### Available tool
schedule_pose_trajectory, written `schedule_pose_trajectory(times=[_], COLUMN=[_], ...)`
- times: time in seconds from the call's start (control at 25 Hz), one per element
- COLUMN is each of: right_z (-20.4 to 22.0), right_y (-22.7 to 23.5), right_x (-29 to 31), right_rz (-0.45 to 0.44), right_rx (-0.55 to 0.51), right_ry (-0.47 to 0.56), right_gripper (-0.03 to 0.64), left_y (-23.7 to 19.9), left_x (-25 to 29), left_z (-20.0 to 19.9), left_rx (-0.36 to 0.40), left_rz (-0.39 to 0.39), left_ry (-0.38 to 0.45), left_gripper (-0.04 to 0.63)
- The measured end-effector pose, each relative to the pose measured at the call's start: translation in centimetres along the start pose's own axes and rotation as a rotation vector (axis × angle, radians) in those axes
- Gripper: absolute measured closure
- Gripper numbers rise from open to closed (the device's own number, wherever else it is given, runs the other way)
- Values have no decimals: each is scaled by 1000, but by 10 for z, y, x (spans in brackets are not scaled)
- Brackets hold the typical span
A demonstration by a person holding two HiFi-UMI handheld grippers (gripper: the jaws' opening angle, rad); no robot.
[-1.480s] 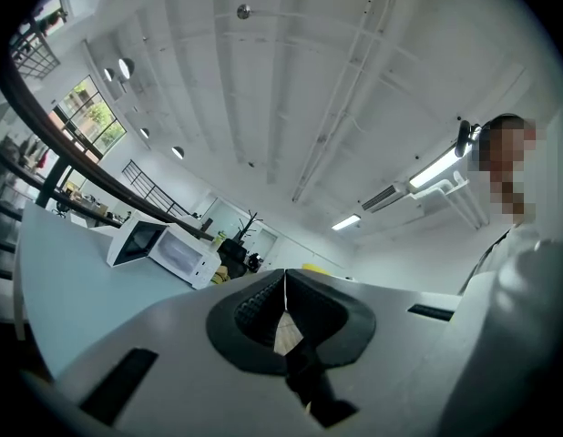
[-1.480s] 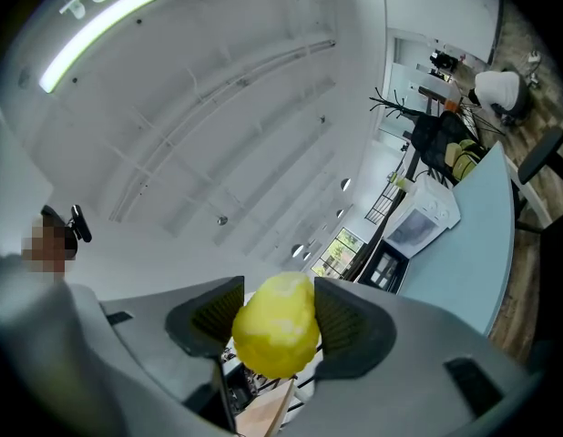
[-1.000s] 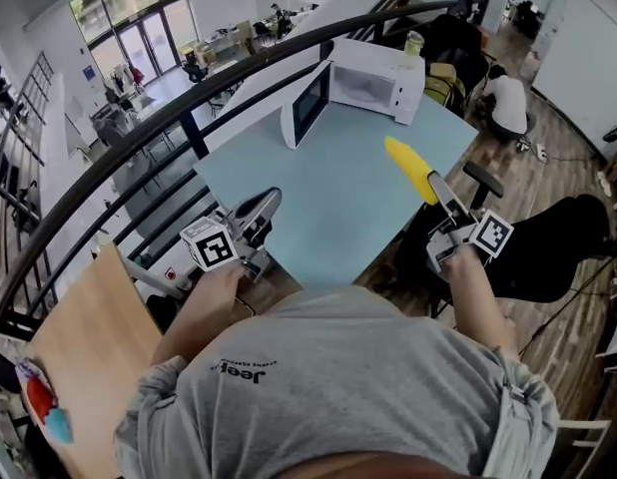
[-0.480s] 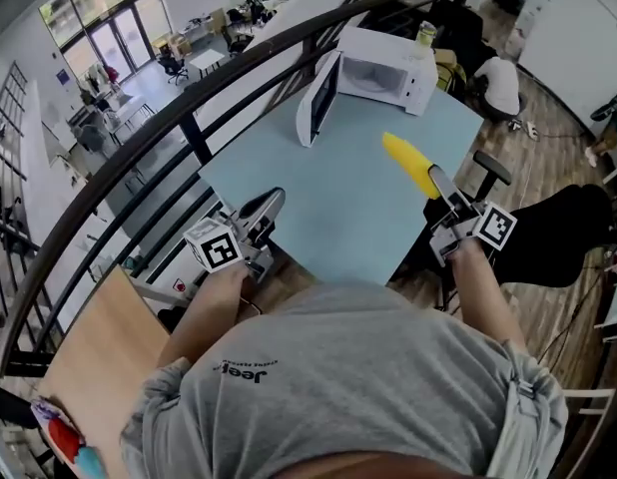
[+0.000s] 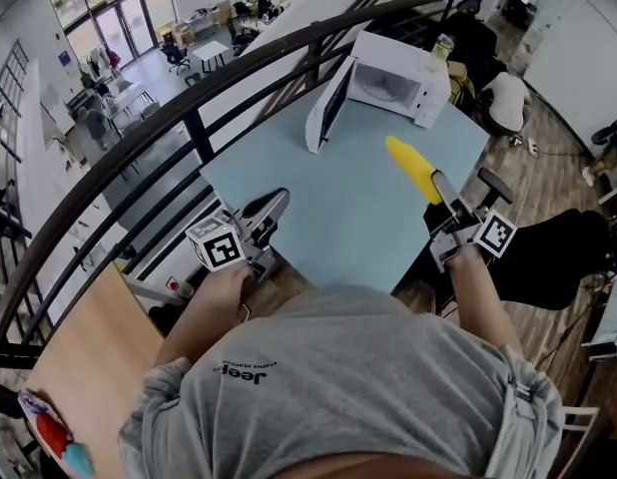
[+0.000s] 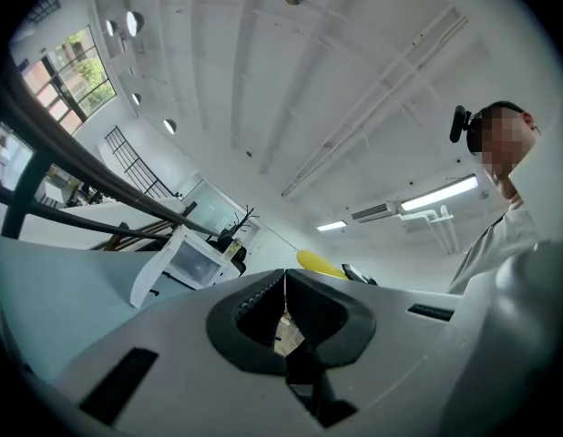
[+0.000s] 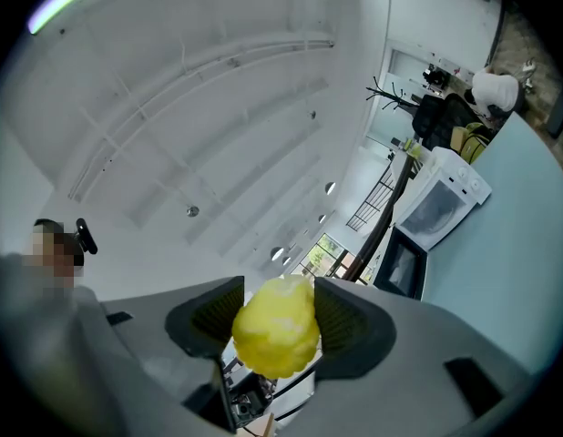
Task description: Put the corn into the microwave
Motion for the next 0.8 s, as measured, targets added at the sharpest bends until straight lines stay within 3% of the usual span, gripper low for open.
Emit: schedule_pose_trajectory(times=[0.36,0.6,0.8], right_z=[-20,-55,-67], right_y=[53,148,231], right_x=[13,22,37], right_rz=[-56,-114,-142], right_rx=[69,75,110], right_ry=[-40,-105,-109], right_gripper=[368,368,368], left_y=[-3,-14,-32], left_x=[26,105,177], left_z=[2,34,60], left_rx=[21,-27,-24], left_rz=[-88,-172,-195], left_ry=[17,-15,-134], left_gripper=[575,575,575])
Point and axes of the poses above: the fingertips, and each gripper's own axes: x forward along the fingers, y to its right, z out of its underside, the point moved 6 cm from there along -x, backward along the fingers, and after that the axes turned 7 degrees about -z, right-handed, at the moved point
